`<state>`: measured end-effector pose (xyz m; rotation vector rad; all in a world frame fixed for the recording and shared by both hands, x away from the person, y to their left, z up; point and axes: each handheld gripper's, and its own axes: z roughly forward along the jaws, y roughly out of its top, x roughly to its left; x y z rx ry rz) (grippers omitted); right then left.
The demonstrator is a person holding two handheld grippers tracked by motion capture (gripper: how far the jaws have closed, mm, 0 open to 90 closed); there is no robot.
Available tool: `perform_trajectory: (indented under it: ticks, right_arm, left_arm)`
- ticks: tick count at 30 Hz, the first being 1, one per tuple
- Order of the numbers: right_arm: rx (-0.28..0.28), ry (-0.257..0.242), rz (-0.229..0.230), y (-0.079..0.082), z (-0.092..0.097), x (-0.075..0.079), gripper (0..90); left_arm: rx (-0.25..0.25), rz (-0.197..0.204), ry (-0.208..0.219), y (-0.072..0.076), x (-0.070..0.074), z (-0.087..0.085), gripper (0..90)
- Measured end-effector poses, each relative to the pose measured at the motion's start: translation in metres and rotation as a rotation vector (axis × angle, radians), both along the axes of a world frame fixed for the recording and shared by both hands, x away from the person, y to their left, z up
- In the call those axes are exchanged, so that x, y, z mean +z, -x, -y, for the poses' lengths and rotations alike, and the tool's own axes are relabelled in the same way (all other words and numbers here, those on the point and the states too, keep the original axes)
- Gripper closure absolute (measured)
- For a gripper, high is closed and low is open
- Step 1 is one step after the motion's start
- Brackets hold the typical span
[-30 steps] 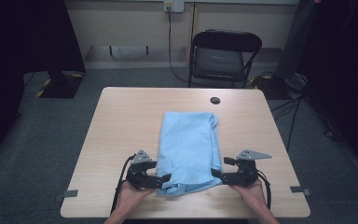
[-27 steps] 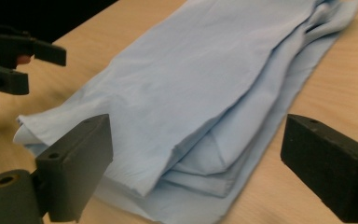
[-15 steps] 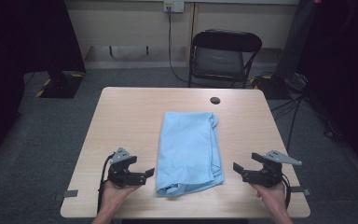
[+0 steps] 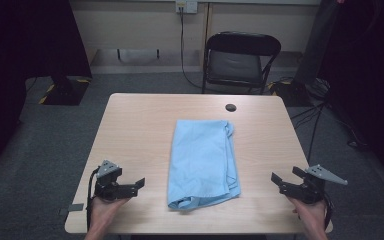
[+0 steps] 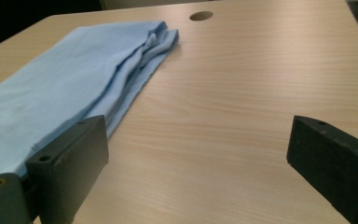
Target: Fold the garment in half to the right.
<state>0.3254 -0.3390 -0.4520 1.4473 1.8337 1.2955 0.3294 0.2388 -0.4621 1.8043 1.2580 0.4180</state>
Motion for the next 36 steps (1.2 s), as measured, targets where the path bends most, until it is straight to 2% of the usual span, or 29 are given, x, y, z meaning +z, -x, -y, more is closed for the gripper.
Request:
perform_trajectory:
  ticks: [3, 9, 12, 15, 19, 22, 26, 28, 30, 34, 36]
  right_arm:
    - [-0.036, 0.031, -0.014, 0.002, 0.008, -0.006, 4.0]
    - [-0.082, 0.034, -0.052, 0.003, 0.021, -0.018, 3.2]
    - [-0.092, 0.026, -0.067, 0.005, 0.025, -0.022, 3.2]
    - [-0.097, 0.03, -0.079, 0.005, 0.026, -0.027, 3.2]
    - [-0.11, 0.07, -0.094, 0.005, 0.026, -0.032, 3.2]
    - [-0.116, 0.095, -0.123, 0.002, 0.027, -0.037, 3.1]
    - [-0.105, 0.093, -0.165, -0.001, 0.027, -0.04, 4.2]
    - [-0.106, 0.111, -0.183, -0.003, 0.026, -0.043, 4.2]
    - [-0.107, 0.131, -0.201, -0.005, 0.024, -0.044, 4.1]
    - [-0.12, 0.184, -0.223, -0.007, 0.02, -0.046, 4.6]
    - [-0.123, 0.21, -0.234, -0.008, 0.018, -0.046, 4.6]
  left_arm:
    - [0.021, -0.005, -0.013, 0.002, -0.003, -0.007, 1.5]
    - [0.074, -0.01, -0.032, 0.002, -0.007, -0.02, 1.5]
    - [0.086, -0.015, -0.041, 0.002, -0.01, -0.023, 1.9]
    - [0.096, -0.02, -0.073, 0.003, -0.014, -0.025, 2.3]
    - [0.111, -0.044, -0.089, 0.002, -0.02, -0.031, 2.4]
    - [0.128, -0.061, -0.111, -0.001, -0.024, -0.034, 2.5]
    - [0.146, -0.067, -0.13, -0.002, -0.027, -0.036, 2.9]
    - [0.153, -0.077, -0.158, -0.003, -0.029, -0.035, 3.0]
    - [0.144, -0.088, -0.155, -0.005, -0.031, -0.035, 2.7]
    - [0.135, -0.114, -0.183, -0.009, -0.035, -0.033, 2.6]
    - [0.137, -0.109, -0.199, -0.009, -0.036, -0.033, 1.5]
